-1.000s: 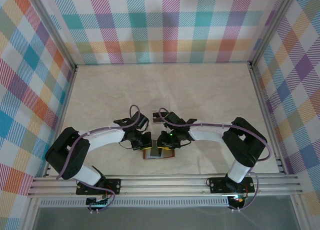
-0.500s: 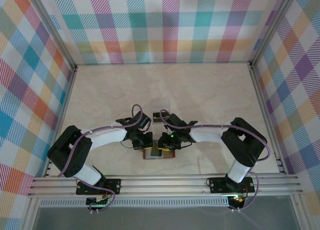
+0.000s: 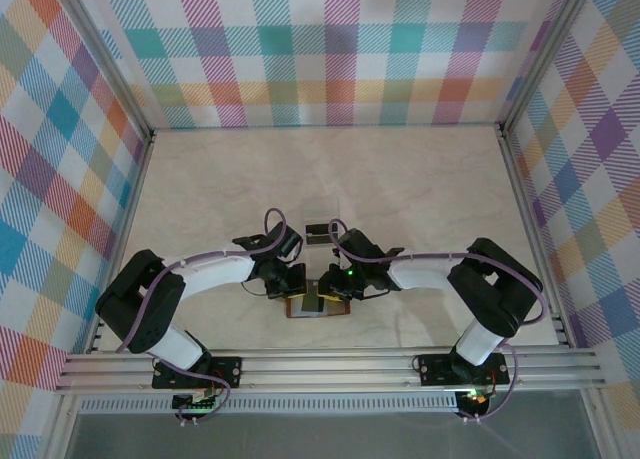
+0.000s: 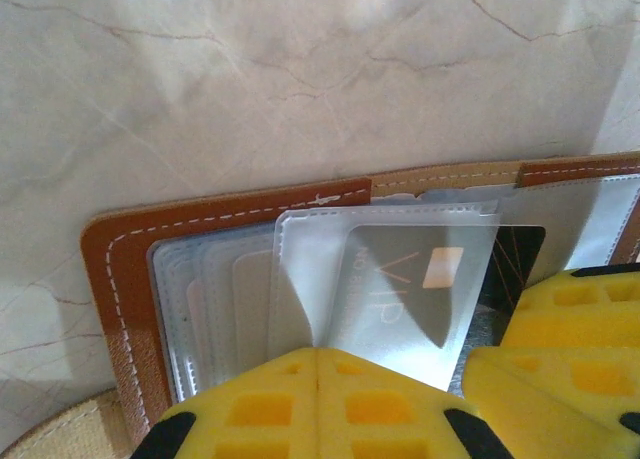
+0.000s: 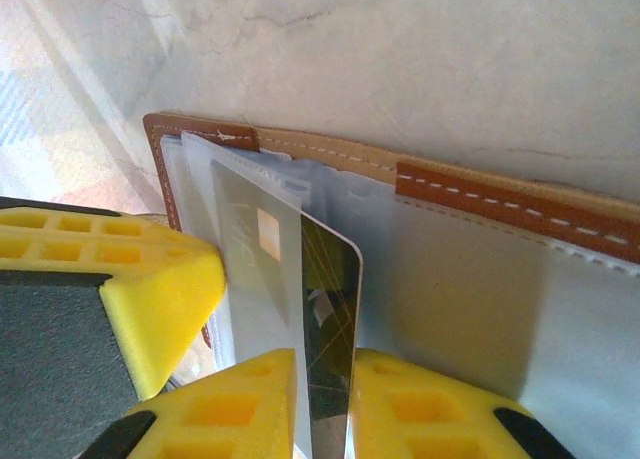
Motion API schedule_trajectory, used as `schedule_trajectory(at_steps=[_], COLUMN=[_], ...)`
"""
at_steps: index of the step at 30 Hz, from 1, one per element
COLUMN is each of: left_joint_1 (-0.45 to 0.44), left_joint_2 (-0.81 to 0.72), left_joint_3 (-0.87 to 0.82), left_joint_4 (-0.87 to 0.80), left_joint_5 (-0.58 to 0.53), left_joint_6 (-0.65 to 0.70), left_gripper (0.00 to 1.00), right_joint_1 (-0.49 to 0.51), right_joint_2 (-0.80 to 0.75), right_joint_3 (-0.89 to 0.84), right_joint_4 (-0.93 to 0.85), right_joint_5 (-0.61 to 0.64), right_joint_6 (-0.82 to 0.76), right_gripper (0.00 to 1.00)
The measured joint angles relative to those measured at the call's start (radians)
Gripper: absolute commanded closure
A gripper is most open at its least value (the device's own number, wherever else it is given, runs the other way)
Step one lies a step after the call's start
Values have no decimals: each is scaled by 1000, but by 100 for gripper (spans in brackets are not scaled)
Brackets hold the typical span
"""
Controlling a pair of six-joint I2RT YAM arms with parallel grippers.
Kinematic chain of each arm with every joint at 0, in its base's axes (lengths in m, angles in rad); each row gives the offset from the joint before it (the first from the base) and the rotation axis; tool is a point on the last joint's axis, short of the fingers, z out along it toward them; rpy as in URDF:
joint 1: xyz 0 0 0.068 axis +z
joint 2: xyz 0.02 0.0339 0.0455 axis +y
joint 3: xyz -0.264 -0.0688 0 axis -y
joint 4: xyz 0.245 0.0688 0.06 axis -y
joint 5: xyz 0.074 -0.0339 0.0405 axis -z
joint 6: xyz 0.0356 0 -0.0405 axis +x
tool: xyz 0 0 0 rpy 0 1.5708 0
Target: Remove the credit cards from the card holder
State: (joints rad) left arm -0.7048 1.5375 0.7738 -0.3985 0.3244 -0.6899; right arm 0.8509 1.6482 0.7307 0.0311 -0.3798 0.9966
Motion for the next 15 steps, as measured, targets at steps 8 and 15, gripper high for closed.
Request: schedule_trajectory(at_steps=[8,15], left_joint_1=[0,0], left_joint_2=[5,5], left_joint_3=[6,7], left_joint_4=[-3,-6], left_joint_5=[0,0], left_joint_6=[0,3], left_gripper=[94,94], right_joint_1=[-6,-7], right_joint_2=[0,-2], right_joint_3=[-25,-26], right_joint_4=[47,47], right_joint_5=[-9,-8], right_joint_6=[21,21], right_gripper=[83,87])
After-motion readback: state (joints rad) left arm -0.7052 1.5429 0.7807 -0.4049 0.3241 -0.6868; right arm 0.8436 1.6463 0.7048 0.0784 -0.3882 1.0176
